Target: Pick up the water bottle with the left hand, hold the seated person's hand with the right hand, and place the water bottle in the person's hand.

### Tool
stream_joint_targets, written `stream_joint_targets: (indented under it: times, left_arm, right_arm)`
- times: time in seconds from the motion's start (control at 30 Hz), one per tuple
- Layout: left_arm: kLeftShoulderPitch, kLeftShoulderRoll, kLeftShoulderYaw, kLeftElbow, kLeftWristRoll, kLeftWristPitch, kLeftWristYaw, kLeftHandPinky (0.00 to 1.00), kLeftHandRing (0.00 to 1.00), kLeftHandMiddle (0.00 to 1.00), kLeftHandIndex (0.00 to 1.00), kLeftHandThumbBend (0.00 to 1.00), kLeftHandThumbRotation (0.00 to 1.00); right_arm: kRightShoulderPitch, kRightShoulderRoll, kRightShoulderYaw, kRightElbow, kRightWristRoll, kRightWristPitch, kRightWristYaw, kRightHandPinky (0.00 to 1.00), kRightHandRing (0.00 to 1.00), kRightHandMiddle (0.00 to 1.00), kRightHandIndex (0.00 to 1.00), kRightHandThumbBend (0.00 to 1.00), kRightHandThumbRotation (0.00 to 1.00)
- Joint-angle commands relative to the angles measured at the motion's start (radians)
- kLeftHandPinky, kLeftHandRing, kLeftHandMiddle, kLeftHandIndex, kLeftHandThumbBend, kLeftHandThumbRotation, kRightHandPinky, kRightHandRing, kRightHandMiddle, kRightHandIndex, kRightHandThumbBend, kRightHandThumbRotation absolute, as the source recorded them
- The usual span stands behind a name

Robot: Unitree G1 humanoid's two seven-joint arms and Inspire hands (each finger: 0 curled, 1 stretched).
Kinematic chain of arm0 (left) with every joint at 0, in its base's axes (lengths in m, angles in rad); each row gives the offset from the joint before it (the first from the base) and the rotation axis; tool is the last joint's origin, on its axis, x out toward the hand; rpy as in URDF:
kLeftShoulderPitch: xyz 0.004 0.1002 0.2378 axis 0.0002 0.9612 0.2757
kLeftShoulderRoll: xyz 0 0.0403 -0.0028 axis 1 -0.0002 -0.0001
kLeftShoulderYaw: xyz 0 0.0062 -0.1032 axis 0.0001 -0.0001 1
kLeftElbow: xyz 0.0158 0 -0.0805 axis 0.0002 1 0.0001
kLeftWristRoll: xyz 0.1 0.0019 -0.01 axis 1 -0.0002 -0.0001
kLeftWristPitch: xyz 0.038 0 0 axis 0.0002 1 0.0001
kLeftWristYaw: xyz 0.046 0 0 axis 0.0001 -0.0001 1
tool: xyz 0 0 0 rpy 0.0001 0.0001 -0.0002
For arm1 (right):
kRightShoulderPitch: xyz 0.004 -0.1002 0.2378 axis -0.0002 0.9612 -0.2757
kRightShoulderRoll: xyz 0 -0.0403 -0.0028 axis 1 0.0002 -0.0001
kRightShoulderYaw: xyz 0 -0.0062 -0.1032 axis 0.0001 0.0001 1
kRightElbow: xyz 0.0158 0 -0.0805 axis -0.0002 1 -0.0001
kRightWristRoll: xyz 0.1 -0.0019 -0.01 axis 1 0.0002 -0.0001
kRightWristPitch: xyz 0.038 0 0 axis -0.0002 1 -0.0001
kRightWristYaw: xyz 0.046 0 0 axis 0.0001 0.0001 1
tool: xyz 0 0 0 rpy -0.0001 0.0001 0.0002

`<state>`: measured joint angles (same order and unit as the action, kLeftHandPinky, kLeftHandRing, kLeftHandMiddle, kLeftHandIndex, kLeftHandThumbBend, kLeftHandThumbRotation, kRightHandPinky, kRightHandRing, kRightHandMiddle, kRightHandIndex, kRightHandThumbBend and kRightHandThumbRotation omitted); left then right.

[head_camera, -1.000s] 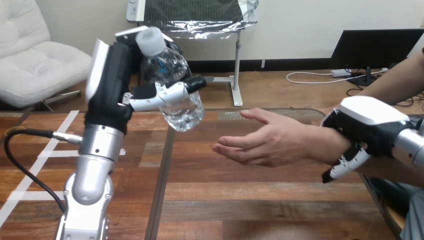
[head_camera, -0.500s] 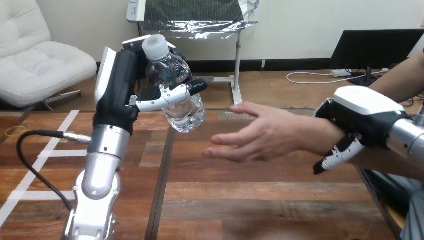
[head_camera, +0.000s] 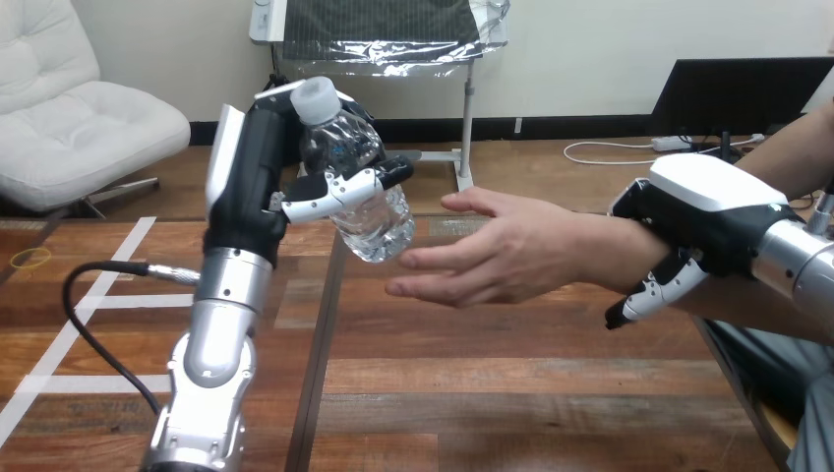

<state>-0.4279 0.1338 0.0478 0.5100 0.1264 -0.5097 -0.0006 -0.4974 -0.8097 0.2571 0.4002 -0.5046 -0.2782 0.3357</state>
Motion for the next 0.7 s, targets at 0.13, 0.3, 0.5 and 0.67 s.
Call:
stream_joint_targets:
  times: [0.13, 0.3, 0.5, 0.67]
  left_arm:
    - [-0.148, -0.023, -0.007, 0.113, -0.007, -0.081, 0.023, 0.29, 0.35, 0.4, 0.43, 0.63, 0.0]
    - [-0.174, -0.029, -0.013, 0.167, 0.005, -0.107, 0.033, 0.3, 0.35, 0.4, 0.44, 0.64, 0.0]
    - [-0.209, -0.045, -0.013, 0.239, -0.01, -0.135, 0.024, 0.31, 0.37, 0.41, 0.44, 0.64, 0.0]
    - [-0.239, -0.066, -0.012, 0.295, -0.03, -0.148, 0.006, 0.31, 0.37, 0.42, 0.45, 0.65, 0.0]
  right_arm:
    - [-0.097, 0.039, -0.043, -0.008, 0.021, 0.039, -0.007, 0.26, 0.31, 0.37, 0.38, 0.88, 0.18]
    - [-0.107, 0.047, -0.037, -0.011, 0.013, 0.044, -0.009, 0.27, 0.32, 0.38, 0.39, 0.89, 0.19]
    - [-0.117, 0.06, -0.035, -0.011, 0.01, 0.041, -0.019, 0.27, 0.32, 0.38, 0.39, 0.89, 0.19]
    - [-0.132, 0.068, -0.028, -0.006, 0.002, 0.035, -0.022, 0.27, 0.32, 0.38, 0.39, 0.9, 0.18]
